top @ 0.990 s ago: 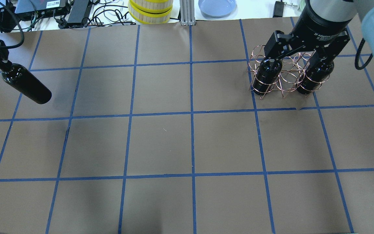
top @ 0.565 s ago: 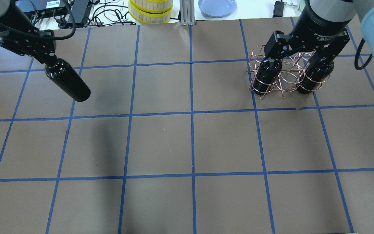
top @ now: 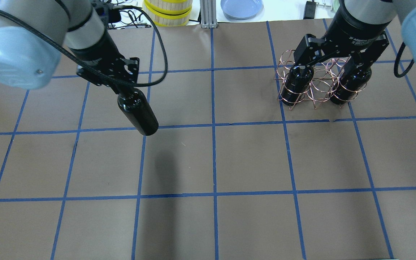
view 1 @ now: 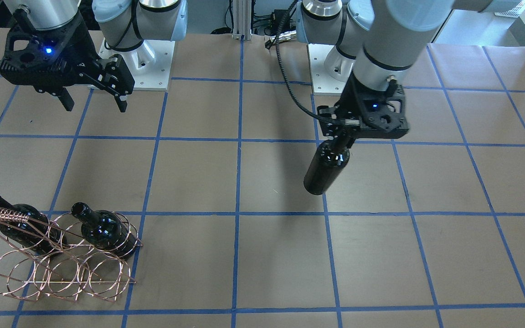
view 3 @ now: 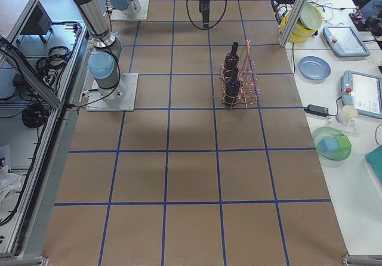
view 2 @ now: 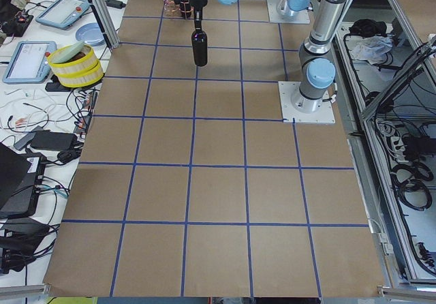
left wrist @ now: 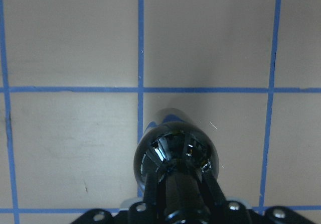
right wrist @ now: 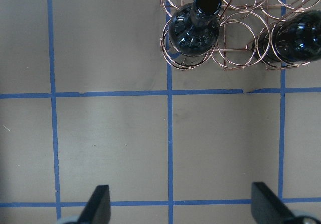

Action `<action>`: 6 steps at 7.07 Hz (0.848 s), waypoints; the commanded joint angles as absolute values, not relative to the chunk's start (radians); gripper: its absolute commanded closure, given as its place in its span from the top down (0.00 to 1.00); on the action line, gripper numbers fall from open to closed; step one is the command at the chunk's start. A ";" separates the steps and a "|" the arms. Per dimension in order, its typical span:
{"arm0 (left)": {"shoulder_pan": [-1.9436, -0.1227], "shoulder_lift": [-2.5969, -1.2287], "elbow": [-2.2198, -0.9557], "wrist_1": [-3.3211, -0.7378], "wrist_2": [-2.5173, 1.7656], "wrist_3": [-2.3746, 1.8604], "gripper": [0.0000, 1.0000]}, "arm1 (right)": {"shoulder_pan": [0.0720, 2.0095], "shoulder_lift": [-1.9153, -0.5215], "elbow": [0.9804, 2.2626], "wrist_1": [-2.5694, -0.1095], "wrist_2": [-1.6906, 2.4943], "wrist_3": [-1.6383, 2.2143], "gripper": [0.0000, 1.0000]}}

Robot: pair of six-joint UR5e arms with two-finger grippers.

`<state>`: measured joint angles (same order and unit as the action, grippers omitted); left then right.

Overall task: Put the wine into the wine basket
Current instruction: 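Lift the bottle upright with the left gripper and carry it toward table center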

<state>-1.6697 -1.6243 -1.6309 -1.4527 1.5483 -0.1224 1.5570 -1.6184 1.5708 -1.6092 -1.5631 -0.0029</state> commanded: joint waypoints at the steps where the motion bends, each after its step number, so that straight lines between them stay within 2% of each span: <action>1: -1.724 -1.579 -1.727 -1.442 1.548 -0.208 0.11 | 1.557 -1.618 1.571 -1.609 -1.563 -0.003 1.00; 3: -1.773 -1.586 -1.762 -1.418 1.546 -0.296 0.10 | 1.557 -1.618 1.571 -1.609 -1.563 -0.003 1.00; 4: -1.772 -1.617 -1.763 -1.325 1.546 -0.290 0.10 | 1.557 -1.618 1.571 -1.609 -1.563 -0.003 1.00; 6: -1.766 -1.635 -1.750 -1.295 1.548 -0.276 0.10 | 1.557 -1.618 1.571 -1.609 -1.563 -0.003 1.00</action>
